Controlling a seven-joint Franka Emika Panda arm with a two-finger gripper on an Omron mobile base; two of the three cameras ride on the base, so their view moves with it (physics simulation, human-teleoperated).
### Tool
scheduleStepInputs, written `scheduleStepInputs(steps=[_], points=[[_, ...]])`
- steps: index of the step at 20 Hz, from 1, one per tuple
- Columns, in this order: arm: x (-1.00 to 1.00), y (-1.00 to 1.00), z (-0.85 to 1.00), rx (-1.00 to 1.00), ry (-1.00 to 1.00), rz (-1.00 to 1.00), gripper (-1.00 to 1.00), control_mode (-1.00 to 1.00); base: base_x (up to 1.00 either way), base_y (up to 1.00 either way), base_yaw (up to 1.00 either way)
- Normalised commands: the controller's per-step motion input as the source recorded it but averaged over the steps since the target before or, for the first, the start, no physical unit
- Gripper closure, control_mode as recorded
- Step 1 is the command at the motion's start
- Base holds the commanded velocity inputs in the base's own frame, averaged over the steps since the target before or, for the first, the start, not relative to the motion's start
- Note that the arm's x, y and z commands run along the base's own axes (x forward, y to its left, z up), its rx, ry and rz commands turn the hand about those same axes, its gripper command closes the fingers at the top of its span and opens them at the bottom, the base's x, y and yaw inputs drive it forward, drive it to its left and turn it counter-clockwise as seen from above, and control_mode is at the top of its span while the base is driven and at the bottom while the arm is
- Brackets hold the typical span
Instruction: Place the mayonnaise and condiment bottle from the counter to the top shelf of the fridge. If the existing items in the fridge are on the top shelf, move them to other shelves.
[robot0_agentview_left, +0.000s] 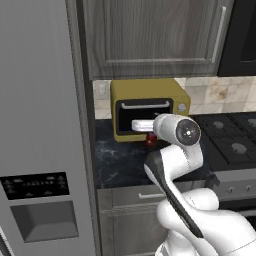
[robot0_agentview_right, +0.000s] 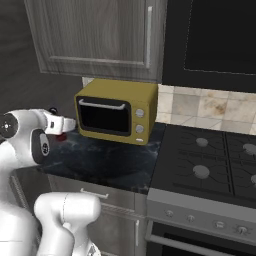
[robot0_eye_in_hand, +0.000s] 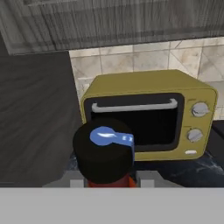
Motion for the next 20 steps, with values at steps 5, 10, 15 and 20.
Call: scheduleStepInputs(steps=[5,10,15,20], points=[[-1.00,0.00,1.00,0.00,0.01,0.00,1.00,-1.00,0.00,0.00,0.00],[-1.00,-0.05,0.78,0.01,0.02,0.00,1.00,-1.00,0.00,0.00,0.00],[-0.86,-0.24,0.22,0.04,0.00,-0.02,1.00,-1.00,0.00,0.00,0.00],[-0.76,0.00,0.00,0.00,-0.03,-0.01,1.00,-1.00,0.00,0.00,0.00]])
